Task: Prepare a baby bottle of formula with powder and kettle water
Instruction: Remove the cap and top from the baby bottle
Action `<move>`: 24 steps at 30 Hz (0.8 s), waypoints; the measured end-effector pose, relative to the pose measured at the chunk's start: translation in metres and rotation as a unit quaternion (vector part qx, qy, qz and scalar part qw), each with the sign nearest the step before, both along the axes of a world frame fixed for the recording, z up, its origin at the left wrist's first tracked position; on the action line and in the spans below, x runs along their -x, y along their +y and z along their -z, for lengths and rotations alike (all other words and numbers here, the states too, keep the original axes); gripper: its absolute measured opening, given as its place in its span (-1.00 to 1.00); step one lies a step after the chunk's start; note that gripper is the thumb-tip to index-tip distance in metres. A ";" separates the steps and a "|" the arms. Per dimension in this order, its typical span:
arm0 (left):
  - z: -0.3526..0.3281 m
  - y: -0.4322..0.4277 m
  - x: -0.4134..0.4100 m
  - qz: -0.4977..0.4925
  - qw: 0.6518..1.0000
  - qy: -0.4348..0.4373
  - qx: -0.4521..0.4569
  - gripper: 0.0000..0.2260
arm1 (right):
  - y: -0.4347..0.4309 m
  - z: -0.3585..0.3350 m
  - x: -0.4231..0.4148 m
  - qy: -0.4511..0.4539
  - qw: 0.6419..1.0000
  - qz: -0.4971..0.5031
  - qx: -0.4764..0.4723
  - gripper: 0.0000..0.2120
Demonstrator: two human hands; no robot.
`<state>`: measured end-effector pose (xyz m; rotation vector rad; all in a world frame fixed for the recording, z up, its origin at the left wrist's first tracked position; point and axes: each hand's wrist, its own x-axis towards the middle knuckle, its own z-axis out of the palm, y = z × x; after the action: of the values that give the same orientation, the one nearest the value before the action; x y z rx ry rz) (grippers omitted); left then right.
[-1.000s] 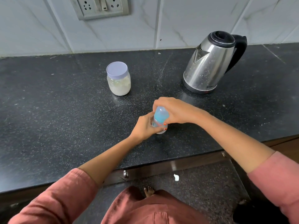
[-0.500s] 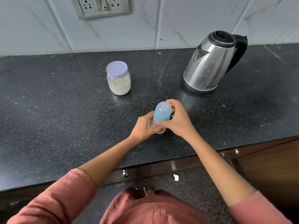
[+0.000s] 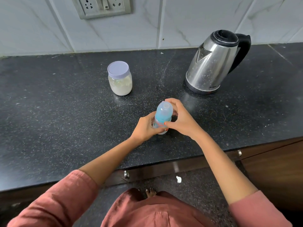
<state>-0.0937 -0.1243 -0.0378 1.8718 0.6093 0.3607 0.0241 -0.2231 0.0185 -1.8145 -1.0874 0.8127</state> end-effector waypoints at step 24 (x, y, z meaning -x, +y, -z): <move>0.001 -0.001 0.000 -0.012 1.000 0.004 -0.014 -0.50 | 0.004 -0.001 0.017 -0.082 0.990 0.112 -0.004 -0.41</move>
<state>-0.0935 -0.1252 -0.0384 1.8946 0.6362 0.3802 0.0068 -0.2192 0.0195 -1.9809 -0.9629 0.5326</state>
